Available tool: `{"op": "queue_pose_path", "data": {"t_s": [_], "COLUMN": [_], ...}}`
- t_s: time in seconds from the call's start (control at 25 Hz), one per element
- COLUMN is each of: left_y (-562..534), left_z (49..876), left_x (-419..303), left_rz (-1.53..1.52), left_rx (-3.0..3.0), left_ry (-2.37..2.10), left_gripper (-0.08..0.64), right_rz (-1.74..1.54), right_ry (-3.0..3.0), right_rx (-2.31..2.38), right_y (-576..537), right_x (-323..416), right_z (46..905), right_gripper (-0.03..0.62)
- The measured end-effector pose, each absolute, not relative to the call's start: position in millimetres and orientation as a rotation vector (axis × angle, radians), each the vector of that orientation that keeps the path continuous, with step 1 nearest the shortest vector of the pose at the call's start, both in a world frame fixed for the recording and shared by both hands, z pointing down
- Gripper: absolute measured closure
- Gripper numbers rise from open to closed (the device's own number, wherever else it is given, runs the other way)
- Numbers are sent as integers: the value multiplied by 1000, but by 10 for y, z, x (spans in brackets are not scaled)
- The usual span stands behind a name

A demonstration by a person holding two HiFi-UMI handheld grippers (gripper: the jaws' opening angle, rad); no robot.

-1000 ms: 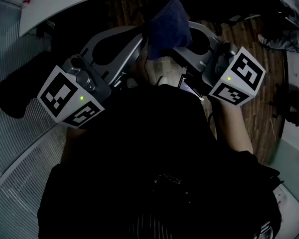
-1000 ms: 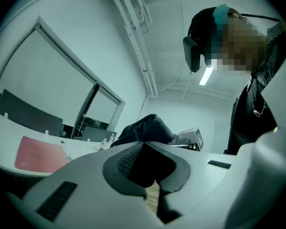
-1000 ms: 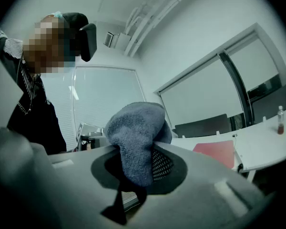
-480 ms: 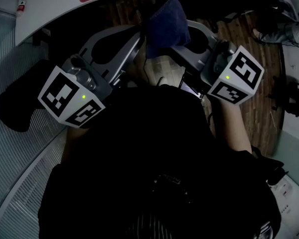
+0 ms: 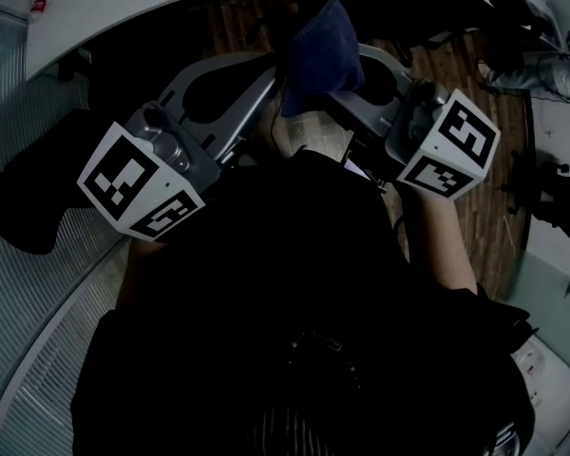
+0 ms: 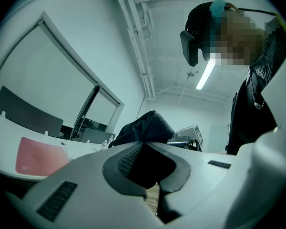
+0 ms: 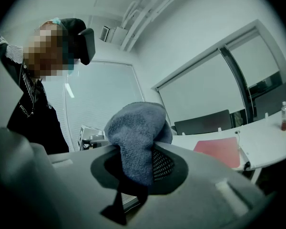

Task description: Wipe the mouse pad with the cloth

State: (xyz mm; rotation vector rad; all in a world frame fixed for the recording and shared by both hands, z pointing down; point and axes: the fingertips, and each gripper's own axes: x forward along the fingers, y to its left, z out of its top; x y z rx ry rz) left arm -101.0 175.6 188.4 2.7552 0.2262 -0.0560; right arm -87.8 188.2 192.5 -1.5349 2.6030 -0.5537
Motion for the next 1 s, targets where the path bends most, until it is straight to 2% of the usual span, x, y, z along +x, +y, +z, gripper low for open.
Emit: {"op": "queue_pose_path", "data": {"t_s": [0.32, 1.0], "left_y": [1633, 1703], "left_z": [1721, 2018], "left_x": [-1138, -522], "left_rz": [-70, -11], "left_rx": [2728, 2753], "left_ry": [129, -82], "left_gripper": [552, 552], "right_rz": [-597, -615], "right_ry": [2647, 2653], "right_rx": [-1442, -1232], "right_y": [1740, 1717], "right_x": [-974, -57], "right_z": [1762, 2048], "right_gripper": [517, 517]}}
